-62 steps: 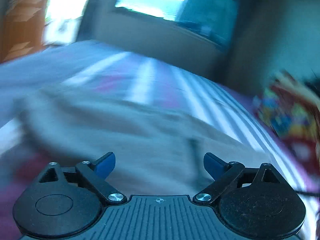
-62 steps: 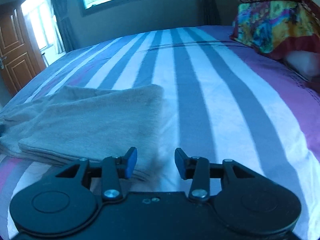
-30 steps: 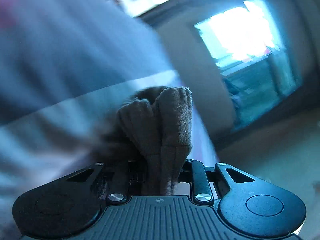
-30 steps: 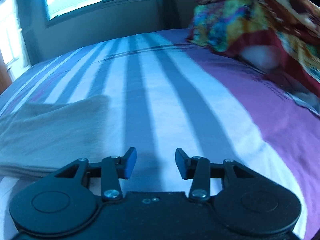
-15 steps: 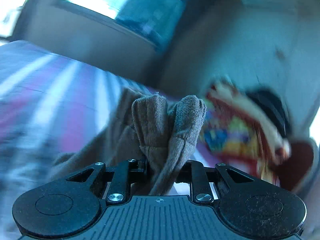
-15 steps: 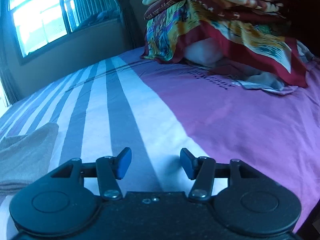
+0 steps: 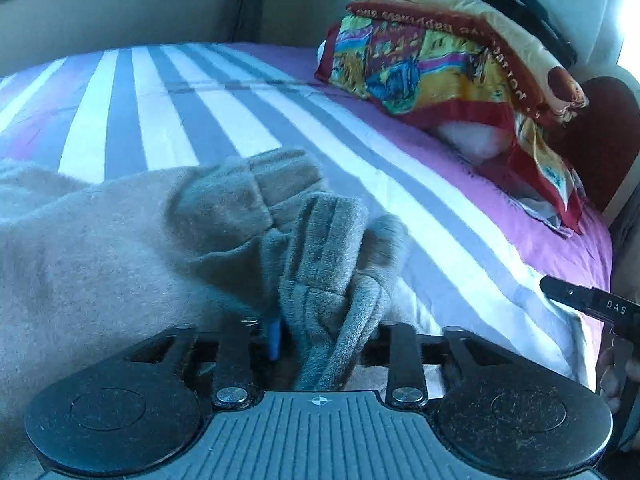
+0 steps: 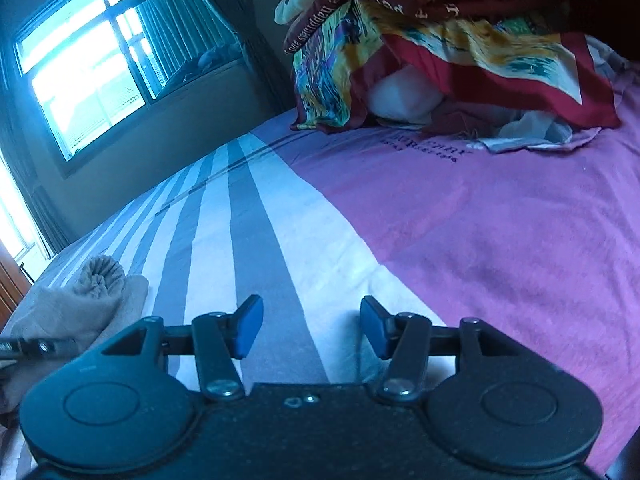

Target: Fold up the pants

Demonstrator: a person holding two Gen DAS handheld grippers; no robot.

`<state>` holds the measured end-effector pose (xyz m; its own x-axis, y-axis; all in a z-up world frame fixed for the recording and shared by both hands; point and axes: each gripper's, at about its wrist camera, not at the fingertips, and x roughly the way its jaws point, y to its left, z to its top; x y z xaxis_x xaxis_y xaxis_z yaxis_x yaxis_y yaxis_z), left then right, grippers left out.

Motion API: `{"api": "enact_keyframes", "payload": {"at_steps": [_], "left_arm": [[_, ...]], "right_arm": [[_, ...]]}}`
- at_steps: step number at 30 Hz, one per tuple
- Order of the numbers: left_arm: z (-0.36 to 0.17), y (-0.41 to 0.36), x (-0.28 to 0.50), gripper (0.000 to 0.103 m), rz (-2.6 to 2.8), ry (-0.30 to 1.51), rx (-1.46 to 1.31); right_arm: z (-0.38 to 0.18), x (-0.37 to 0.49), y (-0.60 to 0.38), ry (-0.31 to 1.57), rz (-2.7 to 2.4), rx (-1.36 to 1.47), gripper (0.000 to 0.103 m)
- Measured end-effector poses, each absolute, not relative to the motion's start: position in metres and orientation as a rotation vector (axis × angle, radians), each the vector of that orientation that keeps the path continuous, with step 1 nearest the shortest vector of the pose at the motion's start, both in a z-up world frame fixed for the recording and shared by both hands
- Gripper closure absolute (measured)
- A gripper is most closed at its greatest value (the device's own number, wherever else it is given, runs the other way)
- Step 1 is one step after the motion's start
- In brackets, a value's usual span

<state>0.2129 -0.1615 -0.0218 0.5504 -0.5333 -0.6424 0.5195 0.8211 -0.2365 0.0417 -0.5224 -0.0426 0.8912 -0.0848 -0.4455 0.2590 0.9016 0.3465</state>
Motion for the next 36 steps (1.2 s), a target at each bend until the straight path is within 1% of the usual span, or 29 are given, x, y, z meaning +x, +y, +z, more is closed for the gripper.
{"api": "enact_keyframes", "payload": {"at_steps": [1,2,3,6,10,12,14,17,21,28,31,36], "left_arm": [[-0.022,-0.16,0.208,0.025,-0.655,0.755,-0.058],[-0.02,-0.158,0.205,0.016,-0.682,0.747,-0.105],[-0.019,-0.16,0.201,0.014,-0.713,0.738,-0.138],[-0.002,-0.144,0.179,0.014,-0.664,0.661,-0.117],[0.01,-0.065,0.145,0.014,-0.46,0.565,-0.188],[0.005,-0.012,0.119,0.014,-0.309,0.545,-0.193],[-0.009,0.041,0.091,0.015,-0.186,0.558,-0.22],[-0.034,0.08,0.064,0.017,-0.123,0.622,-0.236],[-0.051,0.07,0.056,0.017,-0.178,0.639,-0.191],[-0.057,0.034,0.104,0.017,-0.116,0.598,-0.039],[-0.068,0.049,0.101,0.017,-0.125,0.573,-0.136],[-0.073,0.048,0.102,0.017,-0.13,0.569,-0.151]], "right_arm": [[-0.043,0.042,-0.522,0.439,-0.185,0.407,0.049],[-0.044,0.041,-0.52,0.44,-0.186,0.402,0.049],[-0.043,0.04,-0.519,0.439,-0.187,0.397,0.049],[-0.042,0.039,-0.516,0.429,-0.186,0.382,0.049],[-0.036,0.034,-0.509,0.413,-0.182,0.351,0.049],[-0.033,0.029,-0.505,0.413,-0.167,0.36,0.049],[-0.029,0.024,-0.496,0.415,-0.135,0.365,0.053],[-0.024,0.024,-0.471,0.42,-0.081,0.359,0.054],[-0.013,0.046,-0.427,0.438,0.028,0.361,0.054],[-0.002,0.092,-0.358,0.535,0.218,0.332,0.054],[-0.003,0.105,-0.342,0.557,0.227,0.323,0.054],[-0.012,0.134,-0.336,0.617,0.188,0.375,0.052]]}}
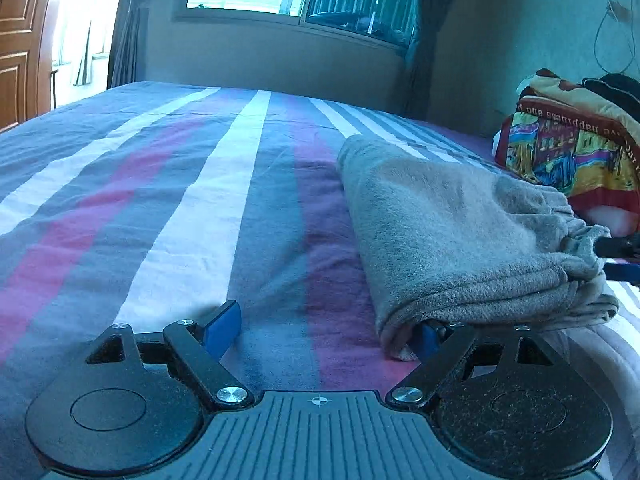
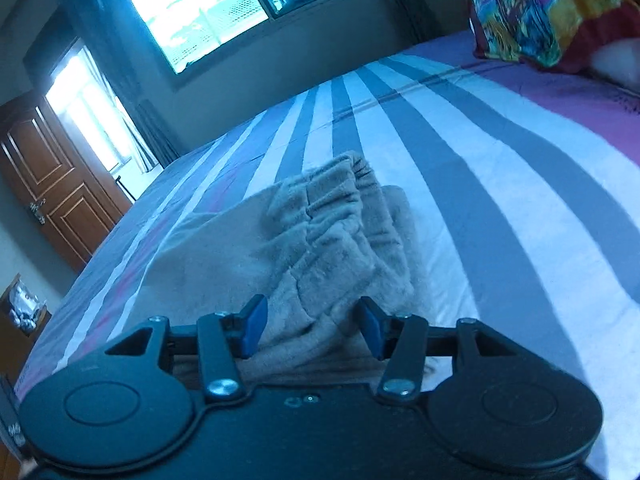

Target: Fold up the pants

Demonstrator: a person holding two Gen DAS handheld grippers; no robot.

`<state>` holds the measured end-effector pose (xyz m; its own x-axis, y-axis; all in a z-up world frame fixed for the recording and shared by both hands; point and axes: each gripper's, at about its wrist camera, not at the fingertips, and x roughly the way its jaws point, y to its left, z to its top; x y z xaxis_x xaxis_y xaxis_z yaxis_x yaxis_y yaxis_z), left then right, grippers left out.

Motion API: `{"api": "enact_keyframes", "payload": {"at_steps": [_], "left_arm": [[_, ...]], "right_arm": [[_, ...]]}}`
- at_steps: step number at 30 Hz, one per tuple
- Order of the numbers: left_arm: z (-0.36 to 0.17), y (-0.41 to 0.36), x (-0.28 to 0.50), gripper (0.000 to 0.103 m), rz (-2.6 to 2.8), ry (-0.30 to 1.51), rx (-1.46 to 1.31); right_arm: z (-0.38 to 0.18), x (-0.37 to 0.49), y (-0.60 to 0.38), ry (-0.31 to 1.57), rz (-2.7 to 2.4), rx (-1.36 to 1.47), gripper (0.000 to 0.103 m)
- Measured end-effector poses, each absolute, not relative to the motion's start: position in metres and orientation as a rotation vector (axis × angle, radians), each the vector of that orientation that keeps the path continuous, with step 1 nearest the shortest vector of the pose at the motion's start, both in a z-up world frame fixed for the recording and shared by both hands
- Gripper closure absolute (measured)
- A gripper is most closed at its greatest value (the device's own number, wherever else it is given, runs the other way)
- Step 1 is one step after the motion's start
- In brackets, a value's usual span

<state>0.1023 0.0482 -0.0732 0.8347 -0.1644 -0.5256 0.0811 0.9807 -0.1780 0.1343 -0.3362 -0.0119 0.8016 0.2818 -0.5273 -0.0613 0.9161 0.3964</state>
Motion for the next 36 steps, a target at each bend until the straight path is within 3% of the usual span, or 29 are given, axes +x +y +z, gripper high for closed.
{"api": "enact_keyframes", "payload": {"at_steps": [7,9,13,16,19,21,22,25,26,33,36], "left_arm": [[-0.077,0.046,0.105,0.017,-0.135,0.568,-0.167],[-0.077,0.045,0.105,0.017,-0.131,0.565,-0.166],[-0.072,0.04,0.098,0.017,-0.105,0.513,-0.128],[-0.075,0.042,0.102,0.014,-0.119,0.532,-0.154],[-0.078,0.043,0.104,0.013,-0.124,0.539,-0.156],[-0.078,0.044,0.104,0.013,-0.123,0.543,-0.168],[-0.079,0.045,0.104,0.013,-0.123,0.543,-0.168],[-0.08,0.046,0.105,0.013,-0.124,0.544,-0.173],[-0.08,0.046,0.105,0.013,-0.125,0.543,-0.176],[-0.081,0.048,0.106,0.013,-0.13,0.55,-0.189],[-0.082,0.049,0.106,0.013,-0.135,0.552,-0.198]], "right_arm": [[-0.003,0.144,-0.32,0.528,0.164,0.315,0.055],[-0.004,0.154,-0.314,0.584,0.164,0.296,0.055],[-0.008,0.171,-0.316,0.655,0.147,0.322,0.079],[0.021,0.137,-0.321,0.405,0.255,0.356,0.081],[0.005,0.135,-0.335,0.445,0.176,0.379,0.081],[-0.028,0.159,-0.347,0.653,0.151,0.482,0.08],[-0.033,0.158,-0.352,0.656,0.172,0.537,0.079],[-0.019,0.134,-0.356,0.534,0.189,0.551,0.057],[-0.017,0.128,-0.359,0.522,0.188,0.556,0.041],[-0.047,0.126,-0.377,0.625,0.196,0.718,0.043],[-0.053,0.141,-0.371,0.641,0.201,0.762,0.038]]}}
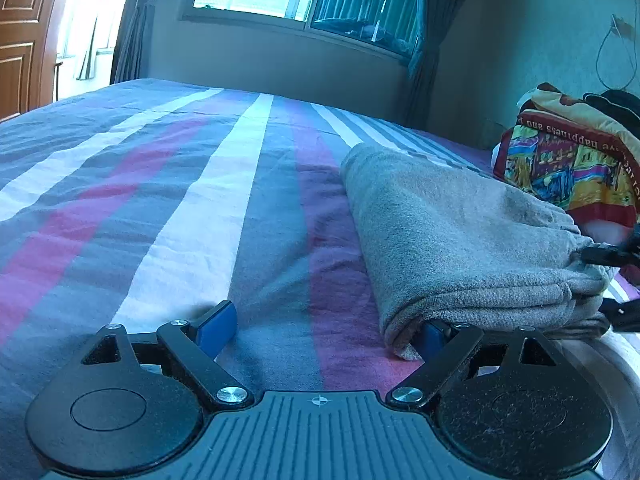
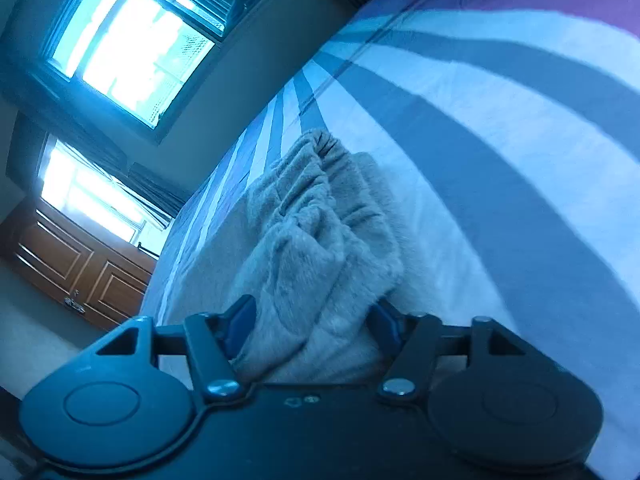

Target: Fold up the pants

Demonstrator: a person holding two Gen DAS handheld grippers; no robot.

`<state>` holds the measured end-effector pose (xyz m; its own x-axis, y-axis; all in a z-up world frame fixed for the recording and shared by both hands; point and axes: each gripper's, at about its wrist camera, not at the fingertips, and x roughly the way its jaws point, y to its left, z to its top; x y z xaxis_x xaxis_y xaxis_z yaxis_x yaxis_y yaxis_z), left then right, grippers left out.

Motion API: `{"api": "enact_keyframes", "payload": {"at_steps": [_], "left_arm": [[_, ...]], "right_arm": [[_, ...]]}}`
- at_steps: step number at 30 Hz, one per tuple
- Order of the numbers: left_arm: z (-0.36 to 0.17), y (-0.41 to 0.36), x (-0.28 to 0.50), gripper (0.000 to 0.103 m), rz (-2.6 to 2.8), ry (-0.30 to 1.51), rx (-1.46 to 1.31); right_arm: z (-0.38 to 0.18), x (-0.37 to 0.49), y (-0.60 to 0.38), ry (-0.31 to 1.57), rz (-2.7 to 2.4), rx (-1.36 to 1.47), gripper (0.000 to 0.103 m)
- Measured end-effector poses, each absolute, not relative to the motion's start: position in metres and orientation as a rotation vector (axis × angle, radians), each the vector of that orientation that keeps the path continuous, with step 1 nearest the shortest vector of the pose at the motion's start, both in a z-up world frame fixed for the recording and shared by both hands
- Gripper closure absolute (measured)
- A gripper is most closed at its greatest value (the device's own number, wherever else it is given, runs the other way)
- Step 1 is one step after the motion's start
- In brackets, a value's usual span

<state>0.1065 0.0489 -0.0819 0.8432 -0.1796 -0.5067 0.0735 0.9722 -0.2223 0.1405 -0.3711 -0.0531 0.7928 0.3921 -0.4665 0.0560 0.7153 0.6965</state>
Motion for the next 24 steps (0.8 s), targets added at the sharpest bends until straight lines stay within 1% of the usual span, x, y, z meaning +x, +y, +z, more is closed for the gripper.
{"api": "enact_keyframes", "payload": {"at_steps": [1,2,3,6,8,9,10,11,12,13,14,18,19,20,22,24], "left_arm": [[-0.082,0.049,0.107,0.013,-0.136,0.552,-0.2],[-0.082,0.049,0.106,0.013,-0.135,0.553,-0.201],[-0.082,0.049,0.106,0.013,-0.135,0.552,-0.202],[-0.082,0.049,0.106,0.013,-0.141,0.547,-0.21],[-0.083,0.05,0.106,0.013,-0.144,0.548,-0.214],[-0.083,0.05,0.107,0.013,-0.144,0.549,-0.216],[-0.083,0.05,0.107,0.013,-0.147,0.549,-0.216],[-0.083,0.049,0.107,0.012,-0.151,0.551,-0.211],[-0.083,0.049,0.108,0.012,-0.152,0.552,-0.207],[-0.083,0.049,0.107,0.012,-0.15,0.552,-0.209],[-0.083,0.049,0.107,0.012,-0.147,0.55,-0.215],[-0.084,0.05,0.107,0.012,-0.145,0.545,-0.223],[-0.084,0.049,0.107,0.012,-0.143,0.546,-0.218],[-0.084,0.049,0.108,0.011,-0.145,0.55,-0.214],[-0.083,0.047,0.11,0.01,-0.141,0.565,-0.205],[-0.081,0.046,0.111,0.01,-0.136,0.582,-0.193]], "right_arm": [[-0.052,0.145,-0.366,0.653,0.199,0.751,0.043],[-0.048,0.151,-0.36,0.657,0.177,0.715,0.063],[-0.041,0.154,-0.356,0.649,0.168,0.684,0.065],[-0.006,0.135,-0.349,0.467,0.29,0.707,0.066],[-0.001,0.125,-0.352,0.407,0.322,0.776,0.066],[-0.007,0.12,-0.354,0.405,0.303,0.801,0.066],[-0.018,0.118,-0.357,0.423,0.266,0.81,0.066],[-0.035,0.121,-0.361,0.484,0.201,0.813,0.067],[-0.057,0.13,-0.367,0.601,0.117,0.838,0.069],[-0.071,0.13,-0.373,0.624,0.105,0.885,0.069],[-0.072,0.126,-0.374,0.591,0.121,0.891,0.069],[-0.041,0.104,-0.362,0.459,0.199,0.812,0.068],[-0.04,0.103,-0.362,0.452,0.197,0.803,0.068],[-0.046,0.107,-0.362,0.492,0.17,0.799,0.069],[-0.071,0.123,-0.368,0.642,0.109,0.811,0.071],[-0.071,0.122,-0.371,0.644,0.135,0.816,0.067]]}}
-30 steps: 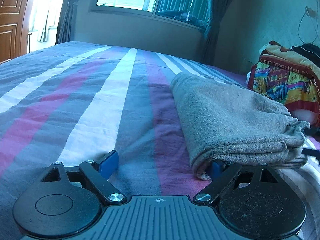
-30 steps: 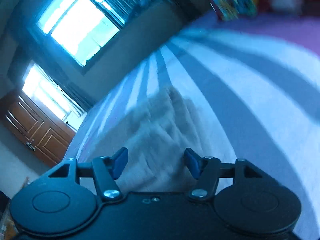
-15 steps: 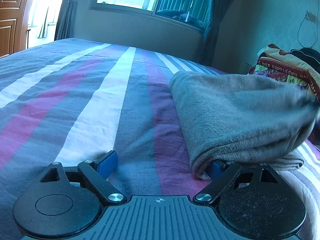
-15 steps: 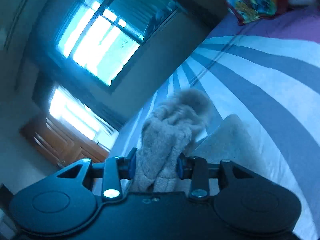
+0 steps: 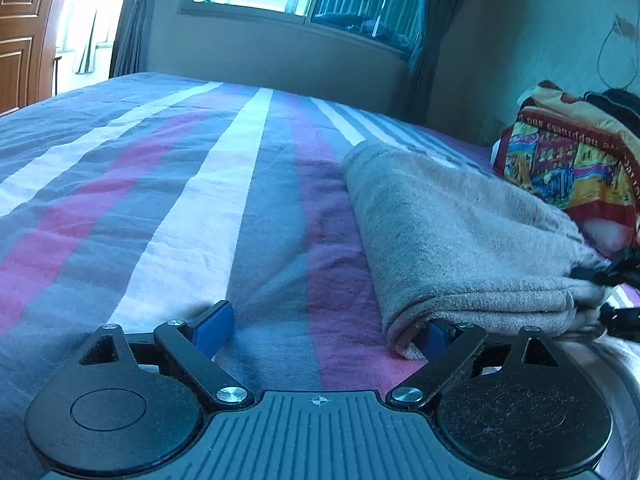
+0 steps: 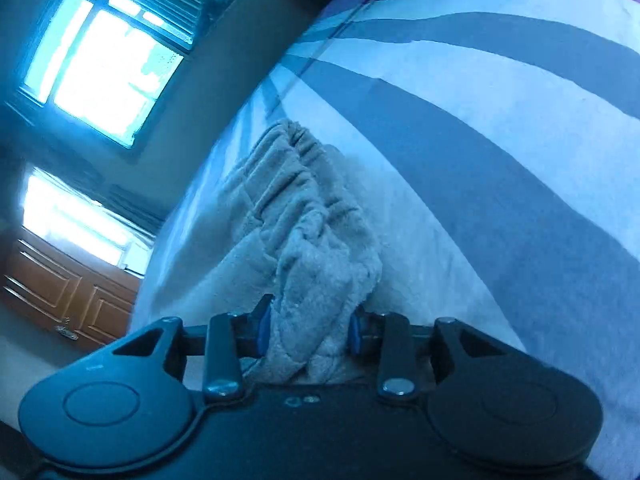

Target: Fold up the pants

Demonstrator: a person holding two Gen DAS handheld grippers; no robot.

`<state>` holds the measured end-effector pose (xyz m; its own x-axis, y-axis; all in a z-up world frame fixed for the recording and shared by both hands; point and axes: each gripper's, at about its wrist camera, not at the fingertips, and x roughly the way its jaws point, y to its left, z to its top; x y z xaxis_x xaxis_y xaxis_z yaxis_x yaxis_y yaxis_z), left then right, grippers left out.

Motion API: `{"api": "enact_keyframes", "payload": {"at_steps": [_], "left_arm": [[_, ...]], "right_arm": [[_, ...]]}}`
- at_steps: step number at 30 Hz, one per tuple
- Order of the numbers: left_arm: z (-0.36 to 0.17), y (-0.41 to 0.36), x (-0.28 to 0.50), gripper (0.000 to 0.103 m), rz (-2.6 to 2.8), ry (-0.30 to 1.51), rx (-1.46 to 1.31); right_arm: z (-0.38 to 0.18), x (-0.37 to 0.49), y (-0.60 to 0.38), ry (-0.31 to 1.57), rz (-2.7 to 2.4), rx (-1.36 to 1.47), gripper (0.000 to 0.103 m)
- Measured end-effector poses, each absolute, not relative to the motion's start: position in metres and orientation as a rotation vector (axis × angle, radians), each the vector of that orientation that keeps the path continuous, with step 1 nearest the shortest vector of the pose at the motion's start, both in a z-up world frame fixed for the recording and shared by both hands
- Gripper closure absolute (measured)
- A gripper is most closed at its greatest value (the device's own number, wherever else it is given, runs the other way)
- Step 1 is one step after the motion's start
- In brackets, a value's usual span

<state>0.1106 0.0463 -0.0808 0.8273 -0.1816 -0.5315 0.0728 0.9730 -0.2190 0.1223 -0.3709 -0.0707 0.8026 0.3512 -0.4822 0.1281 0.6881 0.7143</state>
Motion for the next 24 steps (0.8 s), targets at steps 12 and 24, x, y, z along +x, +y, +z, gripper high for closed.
{"api": "enact_keyframes", "payload": {"at_steps": [12,24], "left_arm": [[-0.014,0.049,0.098,0.053,-0.204,0.425,-0.214],[-0.003,-0.013,0.196,0.053,-0.281,0.539,-0.147]], "right_arm": [[0.01,0.083,-0.36,0.462,0.133,0.283,0.079],[0.007,0.133,-0.327,0.517,0.222,0.019,0.082]]}}
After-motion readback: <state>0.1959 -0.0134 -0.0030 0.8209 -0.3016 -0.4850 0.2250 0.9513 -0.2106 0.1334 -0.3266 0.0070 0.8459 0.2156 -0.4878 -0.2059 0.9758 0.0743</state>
